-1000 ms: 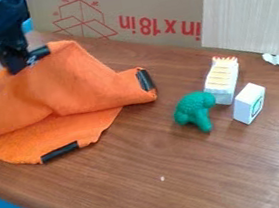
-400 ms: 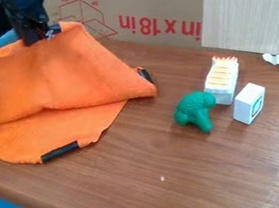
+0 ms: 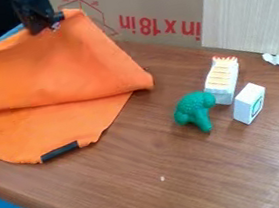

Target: Unfold the cloth from top right to bottom left

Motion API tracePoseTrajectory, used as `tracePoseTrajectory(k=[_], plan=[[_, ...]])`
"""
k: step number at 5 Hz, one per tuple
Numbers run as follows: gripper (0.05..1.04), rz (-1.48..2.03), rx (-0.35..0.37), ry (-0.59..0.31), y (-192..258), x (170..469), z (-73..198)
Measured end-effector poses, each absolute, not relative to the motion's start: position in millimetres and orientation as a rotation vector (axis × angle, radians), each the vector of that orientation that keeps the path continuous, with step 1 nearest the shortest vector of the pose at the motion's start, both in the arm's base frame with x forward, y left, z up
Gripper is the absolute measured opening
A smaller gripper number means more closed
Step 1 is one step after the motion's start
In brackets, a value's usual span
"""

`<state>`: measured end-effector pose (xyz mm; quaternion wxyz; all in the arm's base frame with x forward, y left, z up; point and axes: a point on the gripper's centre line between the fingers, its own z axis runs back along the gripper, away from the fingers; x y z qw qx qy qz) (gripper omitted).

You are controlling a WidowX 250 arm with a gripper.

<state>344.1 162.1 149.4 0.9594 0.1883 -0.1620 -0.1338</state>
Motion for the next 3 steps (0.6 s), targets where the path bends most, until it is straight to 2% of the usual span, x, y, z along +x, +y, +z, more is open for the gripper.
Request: tracePoseTrajectory(k=[1,3], plan=[[0.051,-0.172,0.384,-0.366,172.9,350.0,149.8],[0.051,-0.117,0.376,-0.341,185.9,368.3,146.1]])
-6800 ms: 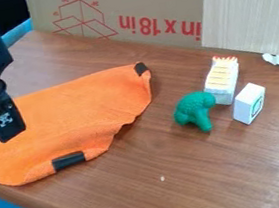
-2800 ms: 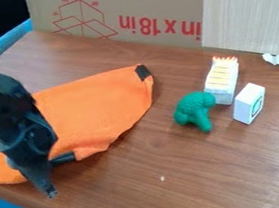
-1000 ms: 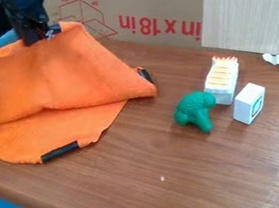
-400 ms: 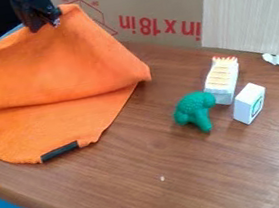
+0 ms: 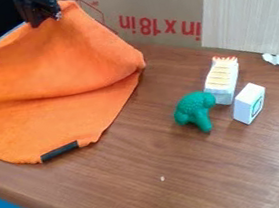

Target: Unfold the cloth from top right to bottom left

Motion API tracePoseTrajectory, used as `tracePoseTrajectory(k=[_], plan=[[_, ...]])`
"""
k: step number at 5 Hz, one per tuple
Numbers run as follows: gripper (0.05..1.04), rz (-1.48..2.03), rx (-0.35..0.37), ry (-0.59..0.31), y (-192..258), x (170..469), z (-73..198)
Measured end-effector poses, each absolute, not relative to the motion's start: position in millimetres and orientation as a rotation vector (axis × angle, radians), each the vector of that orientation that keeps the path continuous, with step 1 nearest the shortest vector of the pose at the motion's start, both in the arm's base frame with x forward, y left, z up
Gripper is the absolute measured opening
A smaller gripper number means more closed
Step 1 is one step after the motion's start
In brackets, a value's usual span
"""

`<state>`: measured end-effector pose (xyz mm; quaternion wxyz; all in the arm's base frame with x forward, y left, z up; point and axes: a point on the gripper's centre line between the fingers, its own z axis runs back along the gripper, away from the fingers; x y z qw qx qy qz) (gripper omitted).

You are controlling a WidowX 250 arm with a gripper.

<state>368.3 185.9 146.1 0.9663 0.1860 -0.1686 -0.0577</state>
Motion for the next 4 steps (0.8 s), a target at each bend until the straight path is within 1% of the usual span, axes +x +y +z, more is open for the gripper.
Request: tracePoseTrajectory(k=[1,2,3,4], plan=[[0.051,-0.108,0.381,-0.327,193.3,380.9,142.0],[0.051,-0.096,0.402,-0.324,201.1,392.2,141.8],[0.073,-0.087,0.404,-0.298,208.9,405.9,131.1],[0.214,-0.13,0.423,-0.279,218.0,420.4,117.9]])
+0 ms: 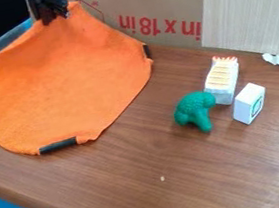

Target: Unfold the cloth from top right to bottom left

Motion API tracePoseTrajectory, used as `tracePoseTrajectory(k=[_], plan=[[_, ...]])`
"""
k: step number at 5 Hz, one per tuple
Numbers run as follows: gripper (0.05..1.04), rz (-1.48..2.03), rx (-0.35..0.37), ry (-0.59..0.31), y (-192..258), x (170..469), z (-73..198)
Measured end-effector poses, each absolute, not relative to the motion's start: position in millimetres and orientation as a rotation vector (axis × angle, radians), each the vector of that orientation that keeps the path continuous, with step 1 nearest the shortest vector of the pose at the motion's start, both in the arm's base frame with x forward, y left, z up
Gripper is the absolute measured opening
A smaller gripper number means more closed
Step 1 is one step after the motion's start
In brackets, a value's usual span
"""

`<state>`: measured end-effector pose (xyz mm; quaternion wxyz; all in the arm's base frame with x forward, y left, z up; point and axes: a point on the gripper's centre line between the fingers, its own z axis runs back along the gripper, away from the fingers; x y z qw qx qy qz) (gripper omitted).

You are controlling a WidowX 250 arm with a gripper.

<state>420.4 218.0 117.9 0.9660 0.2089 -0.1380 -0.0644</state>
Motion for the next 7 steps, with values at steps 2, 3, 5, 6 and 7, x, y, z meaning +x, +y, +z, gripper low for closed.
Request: tracePoseTrajectory(k=[2,3,5,6,7], plan=[[0.763,-0.169,0.434,-0.265,230.2,425.0,111.4],[0.989,-0.163,0.444,-0.258,238.3,427.2,109.6],[1.0,-0.148,0.379,-0.245,244.8,421.7,107.7],[1.0,-0.179,0.274,-0.189,233.7,400.1,110.4],[1.0,-0.188,0.254,-0.198,227.0,374.4,131.5]])
